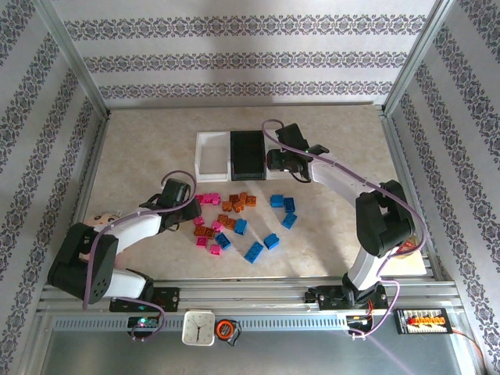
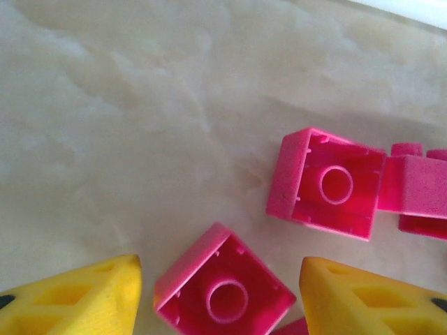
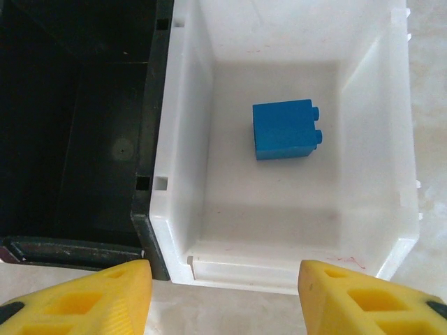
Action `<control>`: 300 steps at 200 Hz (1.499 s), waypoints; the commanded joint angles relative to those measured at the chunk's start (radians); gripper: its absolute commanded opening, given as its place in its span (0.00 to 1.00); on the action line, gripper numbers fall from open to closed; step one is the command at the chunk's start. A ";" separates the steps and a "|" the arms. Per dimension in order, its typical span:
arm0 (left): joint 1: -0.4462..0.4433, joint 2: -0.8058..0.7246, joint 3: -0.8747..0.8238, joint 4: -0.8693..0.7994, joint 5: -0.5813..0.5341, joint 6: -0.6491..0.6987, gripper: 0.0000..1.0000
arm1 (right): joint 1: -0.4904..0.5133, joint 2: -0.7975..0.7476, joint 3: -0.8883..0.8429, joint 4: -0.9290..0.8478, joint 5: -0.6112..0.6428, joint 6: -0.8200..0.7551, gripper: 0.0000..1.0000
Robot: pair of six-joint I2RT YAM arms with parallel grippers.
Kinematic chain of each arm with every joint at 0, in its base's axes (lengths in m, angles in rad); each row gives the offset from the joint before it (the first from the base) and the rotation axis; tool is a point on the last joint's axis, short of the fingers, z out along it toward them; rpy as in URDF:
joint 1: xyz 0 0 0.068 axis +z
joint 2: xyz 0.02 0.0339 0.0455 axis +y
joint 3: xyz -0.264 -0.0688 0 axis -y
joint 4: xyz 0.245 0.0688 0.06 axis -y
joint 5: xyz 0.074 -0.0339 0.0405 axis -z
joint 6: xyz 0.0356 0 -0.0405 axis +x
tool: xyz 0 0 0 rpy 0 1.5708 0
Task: Sort the legos into containers by color
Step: Pick up the lego from the middle-left of the table, then place the lego in the container.
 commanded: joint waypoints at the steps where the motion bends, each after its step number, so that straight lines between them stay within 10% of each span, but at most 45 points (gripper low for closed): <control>1: -0.013 0.036 0.035 0.064 -0.019 0.025 0.57 | 0.016 -0.054 -0.018 0.019 -0.015 0.013 0.58; 145: -0.048 -0.251 0.139 -0.141 0.061 -0.008 0.30 | 0.006 -0.182 -0.183 0.065 -0.008 0.061 0.58; 265: -0.164 0.615 0.983 -0.122 0.112 0.044 0.26 | -0.006 -0.446 -0.484 0.030 0.034 0.096 0.58; 300: -0.164 0.689 1.068 -0.129 0.130 0.033 0.49 | -0.006 -0.498 -0.532 0.029 0.016 0.106 0.61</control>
